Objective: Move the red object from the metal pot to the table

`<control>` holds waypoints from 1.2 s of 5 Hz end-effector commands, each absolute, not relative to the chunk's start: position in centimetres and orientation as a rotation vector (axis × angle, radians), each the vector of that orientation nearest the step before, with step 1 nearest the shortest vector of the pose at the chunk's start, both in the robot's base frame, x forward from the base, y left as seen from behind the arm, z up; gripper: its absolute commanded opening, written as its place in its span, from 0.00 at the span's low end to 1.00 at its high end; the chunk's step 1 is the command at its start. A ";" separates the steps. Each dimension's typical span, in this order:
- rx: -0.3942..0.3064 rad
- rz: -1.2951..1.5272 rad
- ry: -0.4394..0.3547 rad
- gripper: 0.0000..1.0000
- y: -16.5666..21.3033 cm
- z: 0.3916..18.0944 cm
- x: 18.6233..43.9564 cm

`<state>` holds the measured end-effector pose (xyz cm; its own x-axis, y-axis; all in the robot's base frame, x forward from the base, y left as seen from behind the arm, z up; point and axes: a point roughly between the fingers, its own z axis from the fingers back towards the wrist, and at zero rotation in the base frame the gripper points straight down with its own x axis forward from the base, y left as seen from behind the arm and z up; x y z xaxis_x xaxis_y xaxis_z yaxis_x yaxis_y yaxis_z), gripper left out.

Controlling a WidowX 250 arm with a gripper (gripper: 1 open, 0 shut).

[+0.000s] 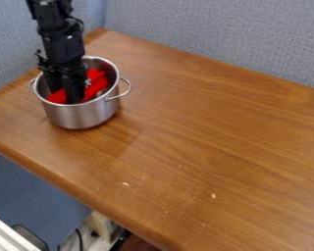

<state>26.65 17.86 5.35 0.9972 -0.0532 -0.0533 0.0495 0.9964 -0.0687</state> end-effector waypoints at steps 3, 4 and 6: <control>-0.063 0.002 -0.110 0.00 17.0 14.6 26.1; -0.074 -0.068 -0.146 0.00 12.0 16.6 26.5; -0.037 -0.391 -0.082 0.00 6.7 13.4 24.9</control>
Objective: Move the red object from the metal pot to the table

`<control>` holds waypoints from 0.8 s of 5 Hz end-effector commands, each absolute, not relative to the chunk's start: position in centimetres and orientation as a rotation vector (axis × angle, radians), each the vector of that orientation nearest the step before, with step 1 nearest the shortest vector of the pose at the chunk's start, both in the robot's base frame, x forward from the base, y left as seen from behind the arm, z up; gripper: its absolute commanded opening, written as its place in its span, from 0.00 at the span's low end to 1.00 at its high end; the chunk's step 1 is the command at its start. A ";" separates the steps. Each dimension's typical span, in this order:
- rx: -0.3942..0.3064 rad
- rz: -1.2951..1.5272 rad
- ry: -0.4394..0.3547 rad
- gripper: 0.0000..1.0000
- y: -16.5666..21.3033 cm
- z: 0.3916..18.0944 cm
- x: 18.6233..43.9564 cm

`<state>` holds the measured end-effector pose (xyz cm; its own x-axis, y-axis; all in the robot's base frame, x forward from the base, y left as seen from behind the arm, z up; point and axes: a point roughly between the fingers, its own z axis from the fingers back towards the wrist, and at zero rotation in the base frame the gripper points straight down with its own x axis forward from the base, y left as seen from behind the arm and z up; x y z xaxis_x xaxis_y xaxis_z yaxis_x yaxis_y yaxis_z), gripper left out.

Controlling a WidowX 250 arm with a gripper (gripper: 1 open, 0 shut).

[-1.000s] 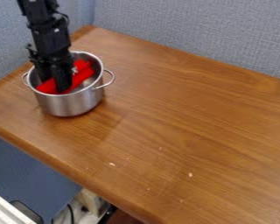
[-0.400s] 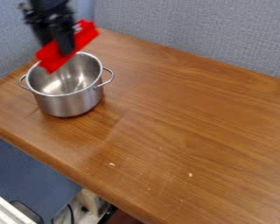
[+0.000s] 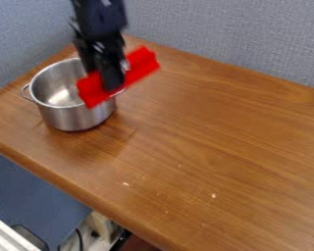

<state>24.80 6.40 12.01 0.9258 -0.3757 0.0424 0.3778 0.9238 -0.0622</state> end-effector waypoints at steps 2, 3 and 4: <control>-0.040 -0.589 0.009 0.00 1.9 8.9 24.6; -0.028 -0.686 0.049 0.00 -0.7 7.5 24.5; -0.019 -0.560 0.038 0.00 3.0 8.4 24.8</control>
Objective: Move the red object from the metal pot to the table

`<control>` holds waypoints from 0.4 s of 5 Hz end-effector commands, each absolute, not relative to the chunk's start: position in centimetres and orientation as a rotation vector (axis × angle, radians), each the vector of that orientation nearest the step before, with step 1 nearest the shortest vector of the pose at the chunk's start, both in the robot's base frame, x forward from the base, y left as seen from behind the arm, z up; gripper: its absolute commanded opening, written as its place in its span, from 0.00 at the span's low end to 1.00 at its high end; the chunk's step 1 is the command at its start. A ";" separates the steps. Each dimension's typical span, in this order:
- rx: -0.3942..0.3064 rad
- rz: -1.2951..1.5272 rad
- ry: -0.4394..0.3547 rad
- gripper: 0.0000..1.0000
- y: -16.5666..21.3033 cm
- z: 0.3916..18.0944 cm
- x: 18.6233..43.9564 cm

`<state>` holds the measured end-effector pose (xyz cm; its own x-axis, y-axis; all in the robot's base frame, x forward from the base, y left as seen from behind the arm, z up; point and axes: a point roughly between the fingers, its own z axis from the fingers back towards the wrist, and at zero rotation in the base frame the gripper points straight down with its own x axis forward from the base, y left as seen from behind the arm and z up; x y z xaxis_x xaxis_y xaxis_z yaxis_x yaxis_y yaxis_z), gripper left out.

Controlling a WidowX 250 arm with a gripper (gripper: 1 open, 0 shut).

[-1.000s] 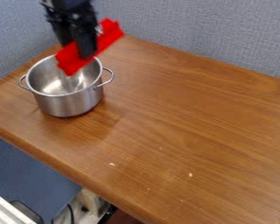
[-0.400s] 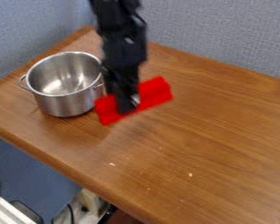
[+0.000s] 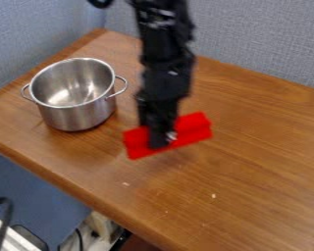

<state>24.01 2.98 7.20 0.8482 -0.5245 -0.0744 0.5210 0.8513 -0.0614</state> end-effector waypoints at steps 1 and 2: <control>0.000 -0.361 0.029 0.00 6.9 8.9 24.8; 0.023 -0.528 0.036 0.00 4.0 8.7 24.0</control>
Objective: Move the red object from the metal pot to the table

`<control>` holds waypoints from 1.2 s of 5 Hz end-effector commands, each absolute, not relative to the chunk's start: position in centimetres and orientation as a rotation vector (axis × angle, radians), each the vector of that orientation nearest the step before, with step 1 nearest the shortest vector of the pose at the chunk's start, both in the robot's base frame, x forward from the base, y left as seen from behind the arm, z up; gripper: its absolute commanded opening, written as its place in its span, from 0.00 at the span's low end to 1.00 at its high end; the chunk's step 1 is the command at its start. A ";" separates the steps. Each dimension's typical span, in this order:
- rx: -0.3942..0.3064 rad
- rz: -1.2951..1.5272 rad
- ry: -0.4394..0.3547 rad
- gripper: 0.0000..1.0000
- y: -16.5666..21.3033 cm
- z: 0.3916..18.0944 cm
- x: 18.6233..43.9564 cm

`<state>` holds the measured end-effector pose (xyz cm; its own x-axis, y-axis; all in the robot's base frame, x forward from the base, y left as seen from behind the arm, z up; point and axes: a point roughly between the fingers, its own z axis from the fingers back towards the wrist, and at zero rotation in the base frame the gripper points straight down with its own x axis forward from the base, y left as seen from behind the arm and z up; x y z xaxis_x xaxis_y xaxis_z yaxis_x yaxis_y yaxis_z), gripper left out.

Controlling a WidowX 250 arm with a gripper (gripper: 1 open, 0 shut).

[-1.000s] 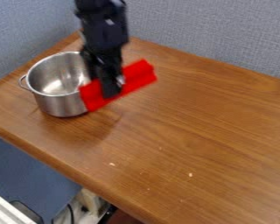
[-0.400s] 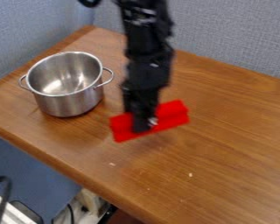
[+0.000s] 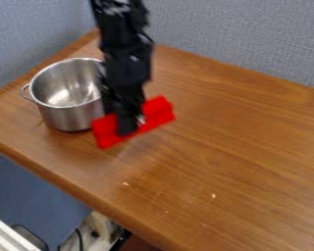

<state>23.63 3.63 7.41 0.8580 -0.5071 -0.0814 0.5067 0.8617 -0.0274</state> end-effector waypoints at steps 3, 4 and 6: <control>0.098 -0.499 0.052 0.00 2.6 8.8 22.0; 0.111 -0.385 0.055 0.00 5.2 9.3 21.4; 0.136 -0.495 0.087 0.00 3.3 8.9 21.4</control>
<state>20.76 3.10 8.18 0.8789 -0.4561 -0.1394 0.4691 0.8795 0.0798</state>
